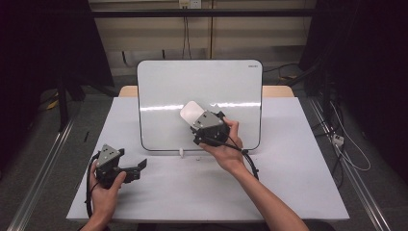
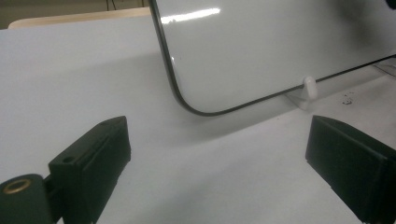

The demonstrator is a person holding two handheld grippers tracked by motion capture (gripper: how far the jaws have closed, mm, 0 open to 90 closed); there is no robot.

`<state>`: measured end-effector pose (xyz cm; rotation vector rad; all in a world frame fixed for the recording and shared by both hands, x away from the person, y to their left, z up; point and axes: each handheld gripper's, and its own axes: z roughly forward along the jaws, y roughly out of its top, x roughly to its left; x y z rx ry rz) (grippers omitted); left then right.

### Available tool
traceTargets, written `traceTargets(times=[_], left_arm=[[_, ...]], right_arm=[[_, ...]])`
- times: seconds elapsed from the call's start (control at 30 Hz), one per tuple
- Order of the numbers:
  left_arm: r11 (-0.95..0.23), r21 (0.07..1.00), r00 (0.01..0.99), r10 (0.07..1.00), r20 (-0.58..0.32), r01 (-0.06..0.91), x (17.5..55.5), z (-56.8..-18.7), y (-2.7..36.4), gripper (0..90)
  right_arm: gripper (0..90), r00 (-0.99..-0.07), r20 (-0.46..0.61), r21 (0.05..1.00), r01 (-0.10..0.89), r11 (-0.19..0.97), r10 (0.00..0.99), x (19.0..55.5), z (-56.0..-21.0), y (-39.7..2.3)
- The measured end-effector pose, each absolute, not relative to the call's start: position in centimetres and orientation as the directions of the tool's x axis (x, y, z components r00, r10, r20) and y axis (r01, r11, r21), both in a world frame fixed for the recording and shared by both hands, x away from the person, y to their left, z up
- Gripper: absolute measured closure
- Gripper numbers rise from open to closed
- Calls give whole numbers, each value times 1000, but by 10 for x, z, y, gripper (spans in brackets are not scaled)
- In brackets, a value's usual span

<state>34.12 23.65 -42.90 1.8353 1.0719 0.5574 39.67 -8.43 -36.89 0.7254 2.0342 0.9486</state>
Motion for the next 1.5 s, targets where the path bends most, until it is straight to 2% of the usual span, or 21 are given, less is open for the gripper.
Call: traceTargets(times=[0.23, 0.73, 1.5], left_arm=[[-195, 867, 520, 850, -84, 458, 344, -431, 239, 66], [-205, 867, 516, 854, -68, 455, 343, -431, 236, 66], [-203, 870, 504, 862, -59, 449, 338, -429, 239, 66]], right_arm=[[318, -503, -371, 823, 211, 528, 780, 399, -366, -113], [318, -426, -362, 831, 255, 494, 829, 387, -368, -164], [318, -376, -337, 834, 306, 459, 863, 377, -382, -199]])
